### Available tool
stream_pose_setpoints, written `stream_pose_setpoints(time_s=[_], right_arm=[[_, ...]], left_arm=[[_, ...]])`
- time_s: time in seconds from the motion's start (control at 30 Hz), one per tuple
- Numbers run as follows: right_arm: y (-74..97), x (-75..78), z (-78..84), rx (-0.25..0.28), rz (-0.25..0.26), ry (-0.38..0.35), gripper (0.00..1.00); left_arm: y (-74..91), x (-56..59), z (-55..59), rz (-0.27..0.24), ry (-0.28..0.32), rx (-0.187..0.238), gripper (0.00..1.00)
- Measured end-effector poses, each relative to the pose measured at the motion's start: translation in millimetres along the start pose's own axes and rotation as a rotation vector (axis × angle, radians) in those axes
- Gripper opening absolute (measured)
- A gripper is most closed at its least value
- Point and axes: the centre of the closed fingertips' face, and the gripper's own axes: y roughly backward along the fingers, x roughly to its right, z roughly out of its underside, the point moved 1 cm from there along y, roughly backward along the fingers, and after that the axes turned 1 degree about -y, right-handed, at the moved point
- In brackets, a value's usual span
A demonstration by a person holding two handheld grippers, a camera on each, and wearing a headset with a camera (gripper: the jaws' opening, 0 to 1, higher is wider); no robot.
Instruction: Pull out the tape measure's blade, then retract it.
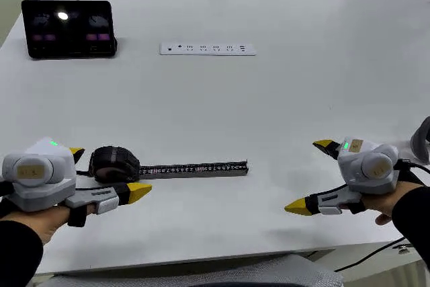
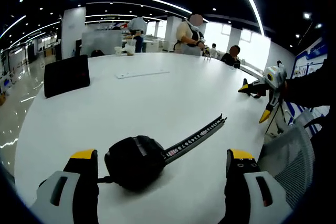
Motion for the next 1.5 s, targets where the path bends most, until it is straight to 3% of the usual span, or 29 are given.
stream_pose_setpoints(time_s=[0.27,0.33,0.5,0.6,0.7,0.8,0.9,1.0,1.07,1.3,1.5], right_arm=[[-13.2,4.5,-13.7,-0.032,-0.038,0.068,0.99],[-15.5,3.7,-18.1,-0.034,-0.048,0.084,0.99],[-22.5,3.3,-26.0,-0.054,-0.076,0.119,0.99],[-27.3,2.2,-31.9,-0.062,-0.094,0.138,0.99],[-31.3,0.9,-38.4,-0.068,-0.11,0.162,0.99],[-36.3,0.8,-43.6,-0.071,-0.133,0.185,0.99],[-41.0,2.0,-46.9,-0.07,-0.145,0.209,0.99],[-45.9,1.4,-49.7,-0.071,-0.16,0.218,0.99],[-50.0,1.5,-49.4,-0.082,-0.17,0.23,0.99],[-61.5,2.4,-53.9,-0.098,-0.194,0.249,0.99],[-71.6,2.9,-56.0,-0.115,-0.213,0.273,0.99]], left_arm=[[-10.8,6.6,0.2,-0.02,-0.006,-0.036,0.99],[-10.7,6.4,-4.5,-0.037,0.006,-0.045,0.99],[-11.2,6.6,-23.6,-0.076,0.036,-0.008,0.99],[-14.2,6.5,-21.2,-0.105,0.047,-0.033,0.99],[-18.3,8.8,-16.7,-0.119,0.098,-0.044,0.99],[-19.6,9.9,-17.4,-0.141,0.083,-0.025,0.99],[-18.4,7.3,-16.9,-0.162,0.073,-0.02,0.99],[-17.2,4.2,-17.9,-0.173,0.118,-0.021,0.99],[-15.4,3.1,-26.2,-0.179,0.178,-0.01,0.99],[-14.4,-5.4,-47.4,-0.238,0.176,-0.002,0.99],[-20.2,-13.7,-35.9,-0.294,0.243,-0.021,0.99]])
